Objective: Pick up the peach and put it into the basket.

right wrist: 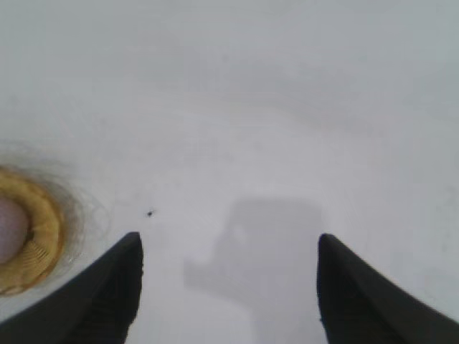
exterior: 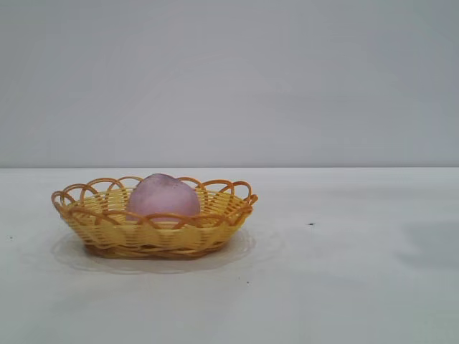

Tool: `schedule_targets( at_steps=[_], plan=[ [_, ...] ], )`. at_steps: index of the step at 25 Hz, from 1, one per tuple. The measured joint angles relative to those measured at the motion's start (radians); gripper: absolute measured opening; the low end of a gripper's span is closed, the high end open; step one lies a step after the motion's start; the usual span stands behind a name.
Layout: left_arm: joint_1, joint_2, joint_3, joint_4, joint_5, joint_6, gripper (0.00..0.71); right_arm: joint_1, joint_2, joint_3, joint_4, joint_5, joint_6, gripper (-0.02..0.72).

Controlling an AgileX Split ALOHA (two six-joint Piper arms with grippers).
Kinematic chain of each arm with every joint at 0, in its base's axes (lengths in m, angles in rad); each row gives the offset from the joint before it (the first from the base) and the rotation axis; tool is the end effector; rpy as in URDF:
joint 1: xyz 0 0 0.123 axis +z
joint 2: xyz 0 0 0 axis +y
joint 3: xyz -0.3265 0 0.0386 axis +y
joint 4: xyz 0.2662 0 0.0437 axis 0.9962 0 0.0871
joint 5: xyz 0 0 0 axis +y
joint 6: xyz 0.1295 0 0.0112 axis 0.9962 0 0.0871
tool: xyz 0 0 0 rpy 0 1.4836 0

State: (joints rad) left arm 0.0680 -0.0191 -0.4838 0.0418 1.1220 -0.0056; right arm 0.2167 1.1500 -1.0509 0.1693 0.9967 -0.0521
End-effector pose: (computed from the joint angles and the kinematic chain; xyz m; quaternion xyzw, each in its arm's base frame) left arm -0.0034 0.0047 0.2560 -0.0334 0.8673 0.0363 0.4954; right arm 0.2307 0.0696 0.3455 -0.1041 0.9520 0.1034 0.2688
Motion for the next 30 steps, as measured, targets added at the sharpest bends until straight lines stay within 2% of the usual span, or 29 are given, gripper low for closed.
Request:
schedule_targets(
  at_steps=[1, 2, 3, 4, 5, 8, 10, 14, 17, 26, 28, 30],
  plan=[
    [0.0, 0.0, 0.0, 0.0, 0.0, 0.0, 0.391, 0.0, -0.069, 0.063, -0.018, 0.034, 0.015, 0.478],
    [0.0, 0.0, 0.0, 0.0, 0.0, 0.0, 0.391, 0.0, -0.153, 0.117, -0.034, 0.068, 0.027, 0.433],
    [0.0, 0.0, 0.0, 0.0, 0.0, 0.0, 0.391, 0.0, -0.236, 0.181, -0.048, 0.102, 0.036, 0.419],
    [0.0, 0.0, 0.0, 0.0, 0.0, 0.0, 0.391, 0.0, -0.305, 0.241, -0.062, 0.126, 0.05, 0.424],
    [0.0, 0.0, 0.0, 0.0, 0.0, 0.0, 0.391, 0.0, -0.385, 0.286, -0.071, 0.15, 0.064, 0.376],
    [0.0, 0.0, 0.0, 0.0, 0.0, 0.0, 0.391, 0.0, -0.601, 0.414, -0.08, 0.188, 0.079, 0.371],
    [0.0, 0.0, 0.0, 0.0, 0.0, 0.0, 0.391, 0.0, -0.742, 0.469, -0.084, 0.19, 0.073, 0.371],
    [0.0, 0.0, 0.0, 0.0, 0.0, 0.0, 0.391, 0.0, -1.018, 0.552, -0.089, 0.162, 0.011, 0.371],
    [0.0, 0.0, 0.0, 0.0, -0.002, 0.0, 0.391, 0.0, -1.154, 0.561, -0.089, 0.151, -0.005, 0.371],
    [0.0, 0.0, 0.0, 0.0, -0.002, 0.0, 0.391, 0.0, -1.166, 0.561, -0.089, 0.149, -0.013, 0.371],
    [0.0, 0.0, 0.0, 0.0, -0.002, 0.0, 0.391, 0.0, -1.166, 0.561, -0.089, 0.149, -0.013, 0.312],
    [0.0, 0.0, 0.0, 0.0, -0.002, 0.0, 0.391, 0.0, -1.166, 0.561, -0.089, 0.149, -0.013, 0.316]
  ],
)
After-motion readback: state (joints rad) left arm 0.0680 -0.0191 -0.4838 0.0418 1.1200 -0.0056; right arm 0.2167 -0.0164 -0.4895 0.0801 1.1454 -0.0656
